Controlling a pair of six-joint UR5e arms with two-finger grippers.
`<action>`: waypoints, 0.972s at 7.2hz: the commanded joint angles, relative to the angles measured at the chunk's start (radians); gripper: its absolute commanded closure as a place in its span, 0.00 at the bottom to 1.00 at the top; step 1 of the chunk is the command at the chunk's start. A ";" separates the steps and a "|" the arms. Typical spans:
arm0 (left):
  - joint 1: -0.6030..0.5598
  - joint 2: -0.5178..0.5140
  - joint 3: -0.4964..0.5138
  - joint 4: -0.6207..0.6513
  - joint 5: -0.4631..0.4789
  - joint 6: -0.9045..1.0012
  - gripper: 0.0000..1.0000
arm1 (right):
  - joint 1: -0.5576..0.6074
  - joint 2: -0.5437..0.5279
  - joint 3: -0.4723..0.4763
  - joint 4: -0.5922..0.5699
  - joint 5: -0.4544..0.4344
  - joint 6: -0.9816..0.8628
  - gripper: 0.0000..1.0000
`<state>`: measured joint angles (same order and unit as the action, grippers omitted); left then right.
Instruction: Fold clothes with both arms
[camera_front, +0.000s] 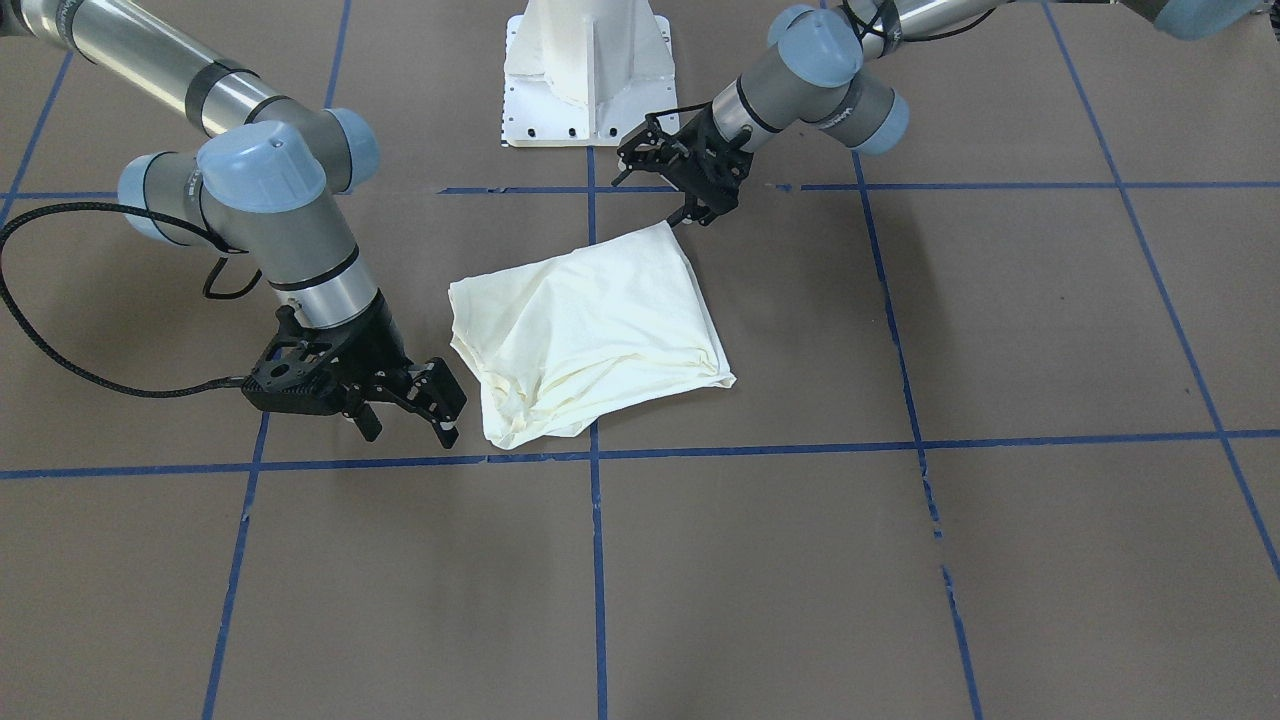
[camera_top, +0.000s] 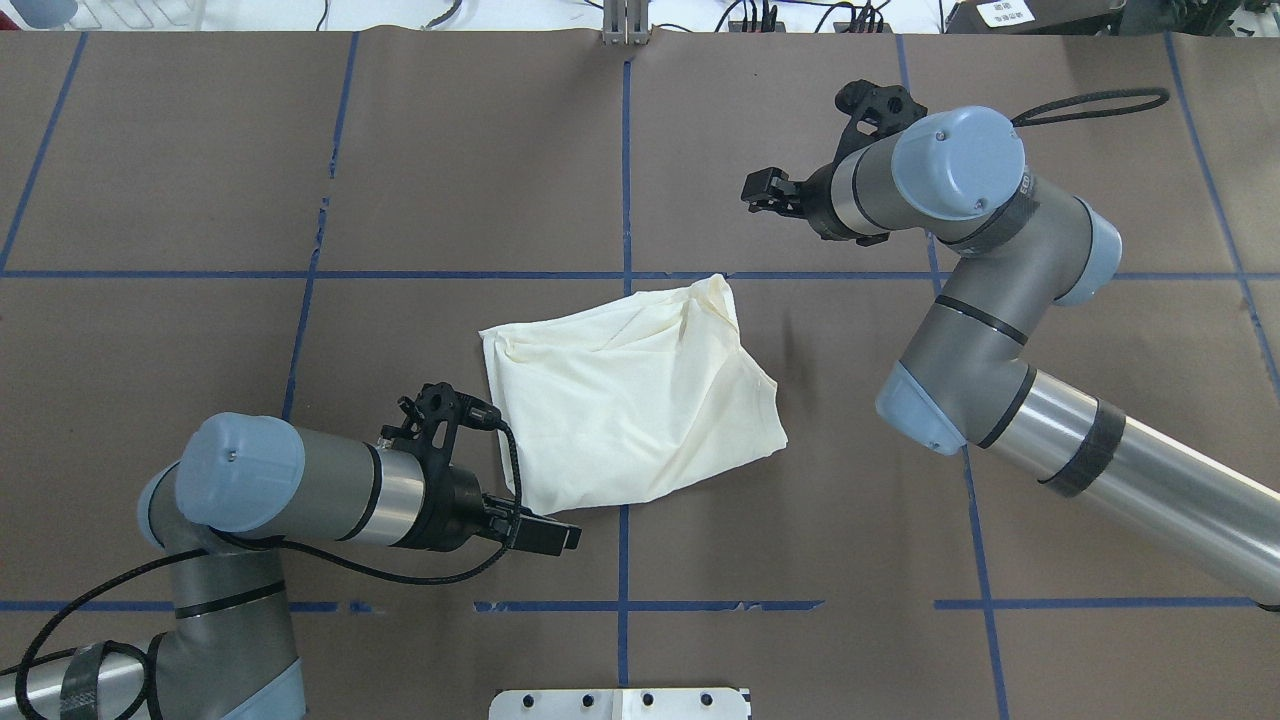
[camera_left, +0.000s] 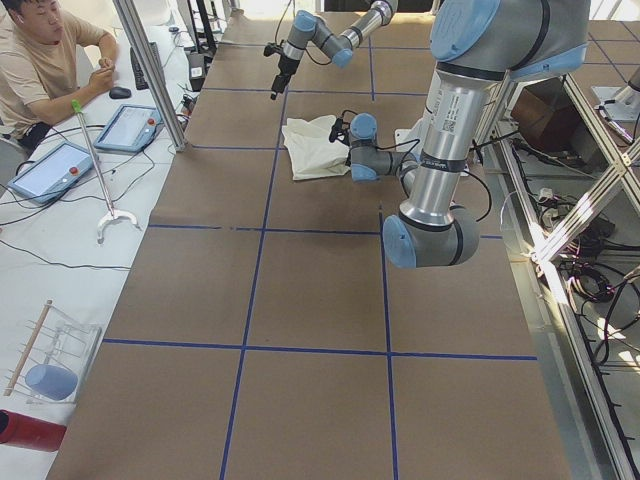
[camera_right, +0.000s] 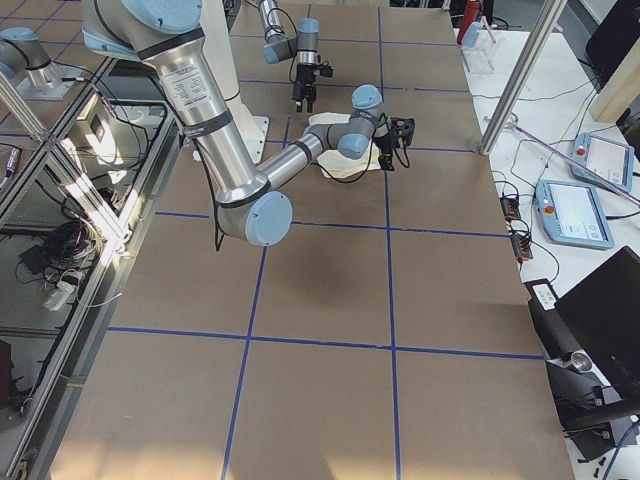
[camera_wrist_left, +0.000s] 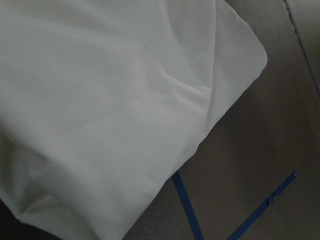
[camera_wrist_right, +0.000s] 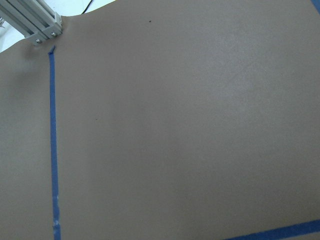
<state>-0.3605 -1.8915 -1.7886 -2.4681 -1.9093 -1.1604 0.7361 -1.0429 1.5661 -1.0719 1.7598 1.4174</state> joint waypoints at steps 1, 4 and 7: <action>-0.017 -0.012 -0.011 0.004 0.082 -0.159 0.01 | -0.001 -0.014 0.012 0.001 0.000 0.000 0.00; -0.017 -0.049 0.074 0.035 0.173 -0.263 0.13 | 0.000 -0.019 0.018 0.001 -0.002 0.000 0.00; -0.011 -0.122 0.063 0.029 0.170 -0.380 0.14 | -0.001 -0.019 0.020 0.001 0.000 0.000 0.00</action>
<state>-0.3742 -1.9914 -1.7247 -2.4370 -1.7392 -1.5028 0.7356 -1.0615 1.5858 -1.0707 1.7583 1.4174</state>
